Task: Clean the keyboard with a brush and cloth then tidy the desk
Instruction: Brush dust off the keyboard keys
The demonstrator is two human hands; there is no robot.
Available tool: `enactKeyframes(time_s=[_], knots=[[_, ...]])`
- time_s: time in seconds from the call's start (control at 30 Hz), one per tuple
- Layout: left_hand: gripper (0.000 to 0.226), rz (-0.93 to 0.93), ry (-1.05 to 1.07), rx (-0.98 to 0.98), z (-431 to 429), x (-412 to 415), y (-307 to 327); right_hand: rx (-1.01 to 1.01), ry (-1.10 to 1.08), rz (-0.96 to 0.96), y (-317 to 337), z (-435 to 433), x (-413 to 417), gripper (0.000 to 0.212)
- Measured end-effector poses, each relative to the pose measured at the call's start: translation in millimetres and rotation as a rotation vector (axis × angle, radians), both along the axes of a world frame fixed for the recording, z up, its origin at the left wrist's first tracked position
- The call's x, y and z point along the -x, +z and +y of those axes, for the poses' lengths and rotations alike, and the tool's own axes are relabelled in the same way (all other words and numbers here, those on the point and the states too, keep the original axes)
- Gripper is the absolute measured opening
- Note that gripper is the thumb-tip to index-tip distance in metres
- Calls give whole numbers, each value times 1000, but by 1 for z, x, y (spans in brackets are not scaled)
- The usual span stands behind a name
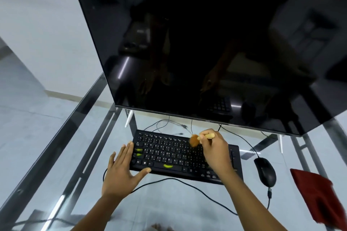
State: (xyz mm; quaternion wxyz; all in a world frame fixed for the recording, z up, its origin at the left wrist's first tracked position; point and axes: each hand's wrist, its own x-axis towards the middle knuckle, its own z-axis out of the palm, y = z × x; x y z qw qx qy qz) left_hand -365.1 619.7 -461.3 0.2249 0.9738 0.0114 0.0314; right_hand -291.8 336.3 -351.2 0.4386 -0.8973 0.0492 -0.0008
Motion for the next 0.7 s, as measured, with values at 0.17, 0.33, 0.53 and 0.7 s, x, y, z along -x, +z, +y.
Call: enactKeyframes(time_s=[0.17, 0.33, 0.53, 0.7], knots=[[103, -6, 9, 11, 0, -4, -1, 39, 239, 154, 2, 0, -2, 14], [105, -17, 10, 31, 2, -5, -3, -182, 169, 126, 10, 22, -14, 11], [106, -20, 18, 60, 1, -5, -2, 51, 194, 14, 8, 56, -21, 12], [107, -15, 40, 97, 0, -4, 6, 50, 391, 212, 9, 70, -22, 13]])
